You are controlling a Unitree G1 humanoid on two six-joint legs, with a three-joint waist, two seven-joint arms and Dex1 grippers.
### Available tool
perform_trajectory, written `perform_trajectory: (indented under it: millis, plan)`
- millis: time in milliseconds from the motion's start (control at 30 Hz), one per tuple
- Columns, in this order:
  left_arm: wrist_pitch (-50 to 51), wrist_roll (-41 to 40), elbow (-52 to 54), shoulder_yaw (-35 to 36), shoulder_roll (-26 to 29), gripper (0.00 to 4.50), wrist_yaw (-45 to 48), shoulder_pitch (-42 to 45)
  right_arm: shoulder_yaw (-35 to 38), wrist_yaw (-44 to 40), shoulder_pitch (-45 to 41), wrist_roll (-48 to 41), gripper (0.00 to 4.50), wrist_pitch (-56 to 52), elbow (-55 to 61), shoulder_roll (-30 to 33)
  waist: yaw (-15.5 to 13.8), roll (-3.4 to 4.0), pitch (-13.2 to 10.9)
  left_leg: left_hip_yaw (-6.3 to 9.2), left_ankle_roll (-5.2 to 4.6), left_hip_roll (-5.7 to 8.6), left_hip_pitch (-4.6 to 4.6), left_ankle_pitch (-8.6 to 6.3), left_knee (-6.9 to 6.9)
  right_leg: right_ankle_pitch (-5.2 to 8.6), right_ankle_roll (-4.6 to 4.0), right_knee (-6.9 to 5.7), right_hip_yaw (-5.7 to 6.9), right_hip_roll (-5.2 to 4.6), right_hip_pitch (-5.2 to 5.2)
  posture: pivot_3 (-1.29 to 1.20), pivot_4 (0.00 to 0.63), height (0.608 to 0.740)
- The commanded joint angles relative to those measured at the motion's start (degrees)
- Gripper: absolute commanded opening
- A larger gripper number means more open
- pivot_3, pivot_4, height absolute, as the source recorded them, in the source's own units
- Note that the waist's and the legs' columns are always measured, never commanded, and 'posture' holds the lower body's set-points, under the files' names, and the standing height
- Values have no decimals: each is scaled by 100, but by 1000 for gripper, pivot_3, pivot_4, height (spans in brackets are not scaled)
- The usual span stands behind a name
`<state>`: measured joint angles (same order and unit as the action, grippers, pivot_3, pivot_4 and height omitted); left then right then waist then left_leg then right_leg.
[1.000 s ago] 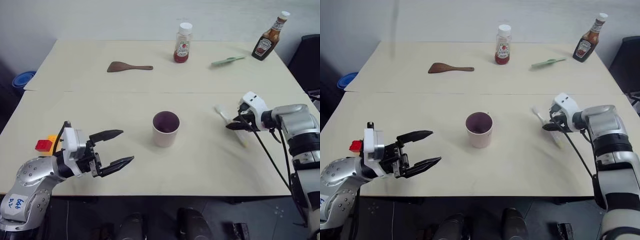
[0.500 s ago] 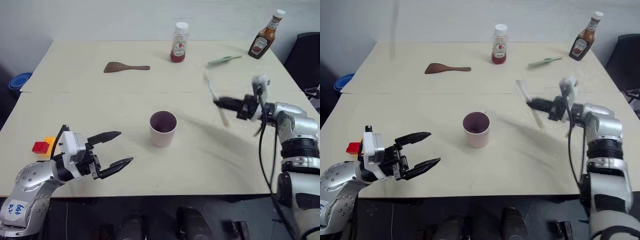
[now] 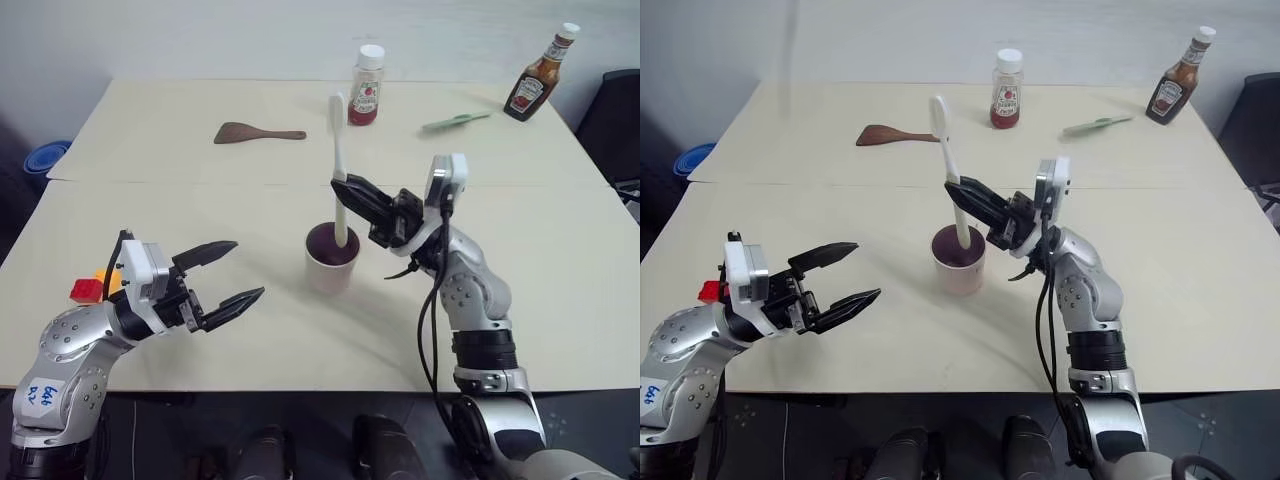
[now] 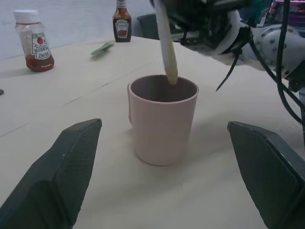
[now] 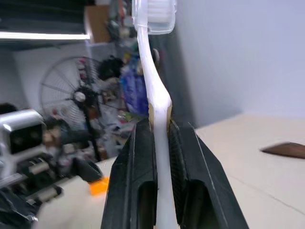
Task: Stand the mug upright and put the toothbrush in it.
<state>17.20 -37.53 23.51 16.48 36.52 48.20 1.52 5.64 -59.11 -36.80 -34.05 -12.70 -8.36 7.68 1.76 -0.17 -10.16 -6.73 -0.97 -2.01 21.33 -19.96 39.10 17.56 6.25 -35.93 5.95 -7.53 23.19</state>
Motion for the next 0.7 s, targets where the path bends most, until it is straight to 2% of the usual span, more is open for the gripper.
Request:
perform_trajectory:
  millis: [33, 200, 367, 567, 700]
  plan:
    - [-124, -30, 40, 193, -70, 4500, -127, 38, -80, -238, -97, -12, 1036, 387, -23, -60, 21, 0, 0, -2, 1, -5, 0, 0, -1, 0, 0, 0, 0, 3, 1, 0, 150, 740]
    - [-143, -4, 55, 313, 27, 4500, -101, -64, -189, -715, 65, 41, 2741, 427, 128, 388, 14, 1, 0, -5, 3, -10, 0, 1, -1, 0, 0, -1, -2, 3, 4, 0, 150, 740]
    - [-275, 93, 17, 566, 188, 4500, 124, -477, 141, -985, 190, 54, 4479, 432, 122, 1347, -23, -1, -2, -4, -1, -4, 2, 0, -1, 0, 0, 1, -2, -5, 4, 0, 150, 740]
    - [-712, 729, -368, 998, 501, 4500, 396, -1386, 338, -2407, 1211, 310, 4479, 1032, -55, 2996, -28, -3, -3, -7, -4, -3, 2, -3, -9, 1, -1, 14, 0, -4, 4, 0, 150, 740]
    - [-1023, 911, -704, 1218, 443, 4500, 445, -1747, 523, -2483, 1664, 207, 4479, 1091, -67, 3258, 17, -6, -4, -22, -5, -13, -8, -3, -6, 1, -1, 15, -5, 0, 3, 0, 150, 740]
